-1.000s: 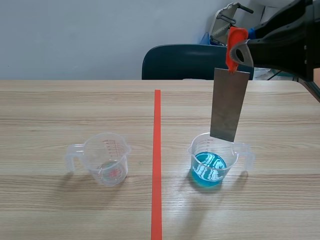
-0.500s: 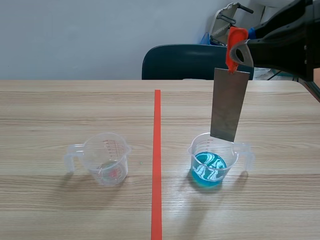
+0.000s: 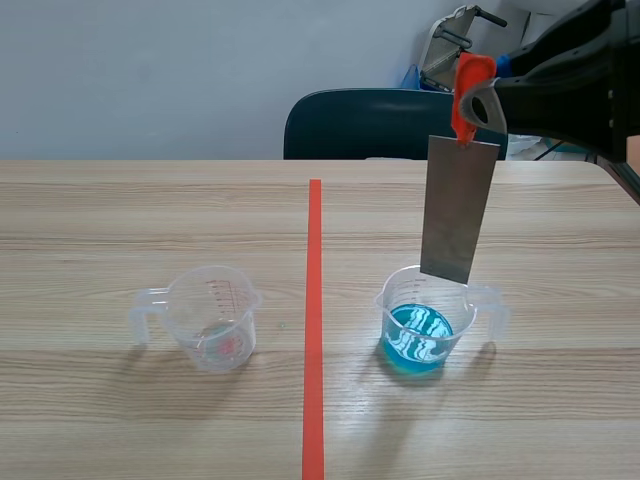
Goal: Do the redox reaction experiment
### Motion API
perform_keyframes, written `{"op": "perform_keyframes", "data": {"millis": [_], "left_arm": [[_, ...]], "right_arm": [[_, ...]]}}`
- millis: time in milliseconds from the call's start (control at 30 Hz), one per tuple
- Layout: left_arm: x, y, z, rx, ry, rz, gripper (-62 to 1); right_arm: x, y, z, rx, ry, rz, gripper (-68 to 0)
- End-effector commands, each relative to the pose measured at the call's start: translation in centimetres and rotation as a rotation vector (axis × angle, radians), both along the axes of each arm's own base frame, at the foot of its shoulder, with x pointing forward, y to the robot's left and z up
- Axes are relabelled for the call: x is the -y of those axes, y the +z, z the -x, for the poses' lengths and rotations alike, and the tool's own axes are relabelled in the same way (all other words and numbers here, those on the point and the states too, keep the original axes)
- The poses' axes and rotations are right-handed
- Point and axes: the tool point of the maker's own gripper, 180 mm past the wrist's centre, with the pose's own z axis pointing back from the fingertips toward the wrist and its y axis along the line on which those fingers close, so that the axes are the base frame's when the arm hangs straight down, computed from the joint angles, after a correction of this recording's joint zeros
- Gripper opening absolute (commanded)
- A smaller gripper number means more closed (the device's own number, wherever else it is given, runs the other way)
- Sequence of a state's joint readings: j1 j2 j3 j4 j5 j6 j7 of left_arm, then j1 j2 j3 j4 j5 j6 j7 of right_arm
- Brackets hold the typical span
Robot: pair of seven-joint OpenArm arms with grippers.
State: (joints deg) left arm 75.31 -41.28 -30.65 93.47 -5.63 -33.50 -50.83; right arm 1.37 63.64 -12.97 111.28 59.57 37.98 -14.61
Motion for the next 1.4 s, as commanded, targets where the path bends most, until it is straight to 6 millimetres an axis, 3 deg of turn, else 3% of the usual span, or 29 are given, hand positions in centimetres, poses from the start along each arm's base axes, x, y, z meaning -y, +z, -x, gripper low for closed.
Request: {"op": "perform_keyframes", "data": {"millis": [0,267,367,567,933,1367], "left_arm": [[0.5,0.6,-0.1,0.012,0.005,0.035,-59.4],[0.8,2.1,-3.4,0.147,-0.025,0.032,-59.4],[1.4,1.8,-4.4,0.144,-0.076,0.012,-59.2],[3.7,0.6,-4.8,0.106,-0.191,0.023,-59.2],[6.7,-0.8,-6.5,0.114,-0.238,0.122,-59.2],[12.5,0.0,-8.6,0.180,-0.340,0.218,-59.3]], "right_arm": [[-0.2,1.2,-0.1,0.031,0.006,-0.019,-66.9],[-0.2,1.2,-0.1,0.031,0.006,-0.019,-66.9],[-0.2,1.1,-0.2,0.033,0.006,-0.016,-66.9],[-0.1,1.1,-0.2,0.034,0.005,-0.013,-66.9],[-0.1,1.1,-0.2,0.036,0.005,-0.009,-66.9],[-0.1,1.1,-0.2,0.036,0.005,-0.010,-66.9]]}}
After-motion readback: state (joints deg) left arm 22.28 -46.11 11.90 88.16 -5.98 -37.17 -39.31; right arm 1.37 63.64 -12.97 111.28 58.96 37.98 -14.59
